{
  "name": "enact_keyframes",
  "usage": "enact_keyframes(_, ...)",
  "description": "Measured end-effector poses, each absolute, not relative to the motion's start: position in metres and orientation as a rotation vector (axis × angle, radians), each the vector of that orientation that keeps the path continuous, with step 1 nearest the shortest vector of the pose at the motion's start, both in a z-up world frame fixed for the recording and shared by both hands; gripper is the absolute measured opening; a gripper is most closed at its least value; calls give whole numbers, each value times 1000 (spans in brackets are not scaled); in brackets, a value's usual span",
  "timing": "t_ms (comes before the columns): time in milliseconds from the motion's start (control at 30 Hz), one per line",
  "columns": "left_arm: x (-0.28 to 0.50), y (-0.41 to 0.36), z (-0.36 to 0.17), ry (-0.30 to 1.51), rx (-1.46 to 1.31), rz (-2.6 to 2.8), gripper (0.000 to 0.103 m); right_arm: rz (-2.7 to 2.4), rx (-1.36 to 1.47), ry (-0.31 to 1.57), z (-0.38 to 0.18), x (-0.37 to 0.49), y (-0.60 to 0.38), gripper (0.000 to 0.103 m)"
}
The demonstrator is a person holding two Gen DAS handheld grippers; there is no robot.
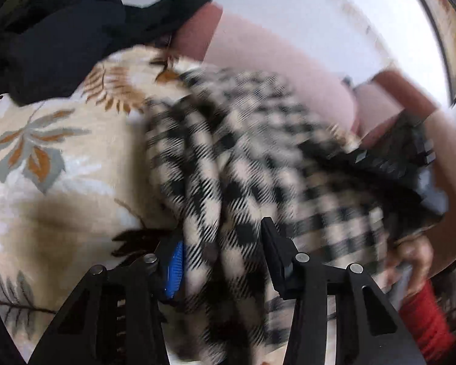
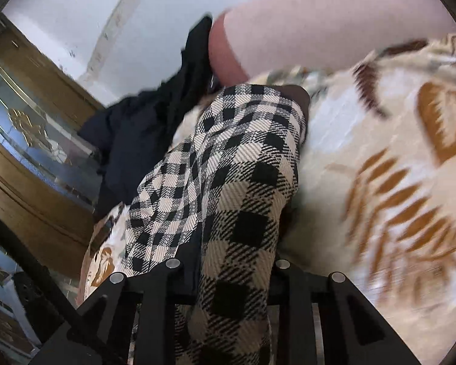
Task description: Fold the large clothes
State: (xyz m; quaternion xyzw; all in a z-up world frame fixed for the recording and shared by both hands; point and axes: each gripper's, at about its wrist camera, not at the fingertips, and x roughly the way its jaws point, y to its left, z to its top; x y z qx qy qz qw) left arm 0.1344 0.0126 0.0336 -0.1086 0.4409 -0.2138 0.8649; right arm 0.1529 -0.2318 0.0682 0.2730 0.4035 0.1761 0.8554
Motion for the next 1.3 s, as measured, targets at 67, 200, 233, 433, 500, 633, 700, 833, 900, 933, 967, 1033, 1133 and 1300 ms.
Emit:
enact_keyframes(67, 141, 8, 13, 986, -195, -398, 46, 318, 553, 860, 61, 152, -248, 41)
enact_keyframes(200, 143, 18, 5, 1013, -267, -409, 56, 162, 512, 1008, 17, 154, -261, 69)
enact_keyframes(233, 142, 21, 6, 1007, -265, -411, 56, 151, 546, 998, 17, 148, -266, 70)
enact_keyframes(433, 120, 33, 27, 948, -237, -394, 55, 59, 367, 877, 73, 75, -269, 64)
enact_keyframes(500, 117, 35, 37, 910, -243, -408, 53, 45, 331, 844, 89, 50, -260, 40)
enact_keyframes(633, 92, 34, 57, 856, -214, -503, 63, 133, 294, 862, 85, -3, -235, 35)
enact_keyframes(700, 79, 32, 57, 853, -174, -496, 69, 131, 256, 861, 81, -13, -227, 46)
enact_keyframes(833, 84, 28, 38, 941, -190, -472, 69, 96, 61, 873, 58, -47, -201, 62)
enact_keyframes(900, 92, 24, 23, 992, -191, -433, 69, 86, 20, 882, 52, -46, -196, 62)
enact_keyframes(933, 95, 21, 16, 1011, -180, -417, 68, 75, -11, 885, 47, -44, -194, 61)
enact_keyframes(967, 96, 19, 11, 1024, -164, -406, 64, 61, -45, 893, 43, -40, -189, 55)
enact_keyframes(1033, 96, 12, 3, 1052, -153, -423, 36, 36, -61, 897, 40, -32, -188, 25)
enact_keyframes(1133, 89, 8, 2, 1050, -141, -410, 33, 15, 15, 916, 41, -28, -203, 21)
enact_keyframes(1300, 85, 11, 1, 1067, -173, -406, 33, -26, 1, 974, 31, -35, -216, 29)
